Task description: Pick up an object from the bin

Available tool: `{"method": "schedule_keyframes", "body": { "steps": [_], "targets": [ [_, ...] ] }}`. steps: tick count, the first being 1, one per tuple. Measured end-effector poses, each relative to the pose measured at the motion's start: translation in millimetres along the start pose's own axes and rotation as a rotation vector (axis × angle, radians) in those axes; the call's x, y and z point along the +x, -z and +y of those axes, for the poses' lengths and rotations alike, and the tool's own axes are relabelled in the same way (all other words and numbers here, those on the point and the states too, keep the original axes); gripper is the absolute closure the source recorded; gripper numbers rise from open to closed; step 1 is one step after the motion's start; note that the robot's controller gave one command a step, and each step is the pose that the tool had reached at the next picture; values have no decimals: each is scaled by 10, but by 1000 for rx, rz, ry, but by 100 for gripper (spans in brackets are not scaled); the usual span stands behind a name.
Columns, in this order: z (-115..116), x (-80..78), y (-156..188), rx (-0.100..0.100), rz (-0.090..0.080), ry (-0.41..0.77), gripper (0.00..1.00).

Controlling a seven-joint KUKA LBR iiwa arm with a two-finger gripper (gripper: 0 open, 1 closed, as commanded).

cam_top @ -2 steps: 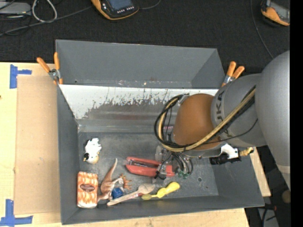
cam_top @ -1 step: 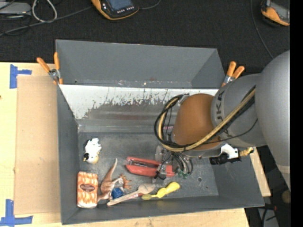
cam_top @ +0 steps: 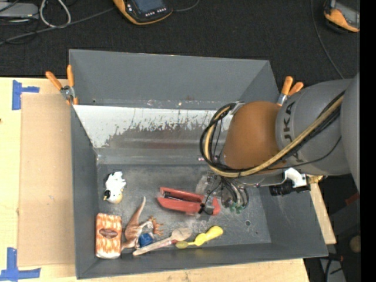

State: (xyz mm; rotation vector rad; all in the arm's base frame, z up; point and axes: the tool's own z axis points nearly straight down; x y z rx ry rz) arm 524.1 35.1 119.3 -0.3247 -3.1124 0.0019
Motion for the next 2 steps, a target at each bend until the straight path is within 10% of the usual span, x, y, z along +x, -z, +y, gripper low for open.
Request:
{"method": "schedule_keyframes", "body": {
  "steps": [1, 2],
  "targets": [
    [53, 43, 840, -4, -9, -69, 0],
    [48, 52, 806, -2, -3, -69, 0]
  ]
}}
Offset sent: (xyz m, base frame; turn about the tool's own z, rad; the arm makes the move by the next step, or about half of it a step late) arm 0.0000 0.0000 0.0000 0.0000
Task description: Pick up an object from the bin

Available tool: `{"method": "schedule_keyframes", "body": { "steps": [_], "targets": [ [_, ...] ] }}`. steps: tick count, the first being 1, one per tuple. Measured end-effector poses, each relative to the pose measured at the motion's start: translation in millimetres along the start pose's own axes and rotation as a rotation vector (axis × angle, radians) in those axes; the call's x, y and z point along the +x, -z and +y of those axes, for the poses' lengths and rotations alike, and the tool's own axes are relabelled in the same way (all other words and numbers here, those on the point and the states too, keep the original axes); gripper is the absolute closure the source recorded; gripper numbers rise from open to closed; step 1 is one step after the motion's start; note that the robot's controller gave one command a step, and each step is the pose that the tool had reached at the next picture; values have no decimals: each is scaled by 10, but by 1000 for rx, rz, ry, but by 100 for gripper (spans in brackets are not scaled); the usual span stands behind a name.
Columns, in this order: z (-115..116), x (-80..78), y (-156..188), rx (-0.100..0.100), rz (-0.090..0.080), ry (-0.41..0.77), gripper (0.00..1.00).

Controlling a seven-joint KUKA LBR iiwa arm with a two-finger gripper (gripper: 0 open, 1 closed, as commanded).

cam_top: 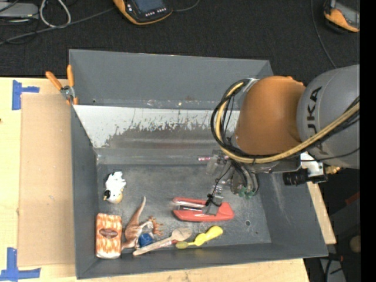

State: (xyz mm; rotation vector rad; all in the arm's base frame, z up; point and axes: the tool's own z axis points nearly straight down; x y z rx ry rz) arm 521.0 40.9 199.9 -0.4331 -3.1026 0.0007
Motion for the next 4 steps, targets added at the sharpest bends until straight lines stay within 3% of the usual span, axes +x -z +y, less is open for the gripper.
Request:
{"method": "schedule_keyframes", "body": {
  "steps": [1, 2, 3, 4],
  "targets": [
    [-520, 123, -569, -2, -4, -58, 0],
    [-650, 199, -825, 0, 0, -163, 0],
    [-579, 233, -1194, -1, 3, -304, 0],
    [-790, 151, -1280, -7, -8, -389, 100]
  ]
}}
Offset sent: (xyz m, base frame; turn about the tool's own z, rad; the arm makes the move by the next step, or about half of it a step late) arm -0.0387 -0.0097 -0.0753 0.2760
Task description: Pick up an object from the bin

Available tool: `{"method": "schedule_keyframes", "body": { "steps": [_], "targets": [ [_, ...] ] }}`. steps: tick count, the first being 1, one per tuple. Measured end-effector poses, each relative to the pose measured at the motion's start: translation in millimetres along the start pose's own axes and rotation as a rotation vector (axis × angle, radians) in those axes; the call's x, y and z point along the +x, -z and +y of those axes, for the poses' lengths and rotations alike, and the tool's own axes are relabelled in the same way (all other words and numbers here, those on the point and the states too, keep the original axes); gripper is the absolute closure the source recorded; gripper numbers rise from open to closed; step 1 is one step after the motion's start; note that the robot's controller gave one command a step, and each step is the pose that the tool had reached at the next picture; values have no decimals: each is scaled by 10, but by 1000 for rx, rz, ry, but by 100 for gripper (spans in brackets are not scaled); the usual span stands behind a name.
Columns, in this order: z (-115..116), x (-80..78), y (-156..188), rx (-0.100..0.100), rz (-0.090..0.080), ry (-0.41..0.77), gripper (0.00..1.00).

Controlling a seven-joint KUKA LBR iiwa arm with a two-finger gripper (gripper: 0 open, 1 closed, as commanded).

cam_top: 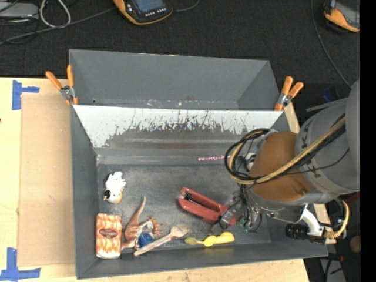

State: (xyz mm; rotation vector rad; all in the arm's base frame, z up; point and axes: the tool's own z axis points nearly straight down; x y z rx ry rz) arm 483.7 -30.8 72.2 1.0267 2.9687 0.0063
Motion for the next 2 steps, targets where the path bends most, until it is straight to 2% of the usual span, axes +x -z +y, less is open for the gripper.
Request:
{"method": "schedule_keyframes", "body": {
  "steps": [2],
  "targets": [
    [-1, 1, -1, 0, 1, -2, 100]
  ]
}}
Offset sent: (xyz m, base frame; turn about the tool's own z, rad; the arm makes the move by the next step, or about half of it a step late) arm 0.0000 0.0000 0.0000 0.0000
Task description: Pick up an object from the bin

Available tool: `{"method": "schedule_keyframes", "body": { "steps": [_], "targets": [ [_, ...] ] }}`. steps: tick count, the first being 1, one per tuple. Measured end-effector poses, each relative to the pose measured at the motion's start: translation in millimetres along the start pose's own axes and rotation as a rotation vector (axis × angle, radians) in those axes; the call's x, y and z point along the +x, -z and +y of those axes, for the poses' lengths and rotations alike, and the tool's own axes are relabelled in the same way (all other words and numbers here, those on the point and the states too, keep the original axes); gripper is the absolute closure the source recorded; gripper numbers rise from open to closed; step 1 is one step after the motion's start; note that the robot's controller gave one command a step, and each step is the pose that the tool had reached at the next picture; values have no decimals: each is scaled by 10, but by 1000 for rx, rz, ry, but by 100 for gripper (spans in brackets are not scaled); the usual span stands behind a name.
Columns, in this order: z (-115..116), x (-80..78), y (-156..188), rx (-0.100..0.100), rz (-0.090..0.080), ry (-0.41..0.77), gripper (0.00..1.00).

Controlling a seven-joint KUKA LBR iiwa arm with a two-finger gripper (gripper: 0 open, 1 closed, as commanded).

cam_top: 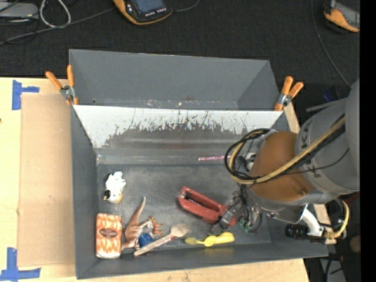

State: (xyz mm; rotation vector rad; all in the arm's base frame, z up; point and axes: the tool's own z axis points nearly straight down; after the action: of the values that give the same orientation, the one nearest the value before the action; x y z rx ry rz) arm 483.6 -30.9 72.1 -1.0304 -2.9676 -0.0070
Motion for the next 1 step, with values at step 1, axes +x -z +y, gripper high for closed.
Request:
{"method": "schedule_keyframes", "body": {
  "steps": [1],
  "targets": [
    [0, 0, 0, 0, 0, -1, 100]
  ]
}}
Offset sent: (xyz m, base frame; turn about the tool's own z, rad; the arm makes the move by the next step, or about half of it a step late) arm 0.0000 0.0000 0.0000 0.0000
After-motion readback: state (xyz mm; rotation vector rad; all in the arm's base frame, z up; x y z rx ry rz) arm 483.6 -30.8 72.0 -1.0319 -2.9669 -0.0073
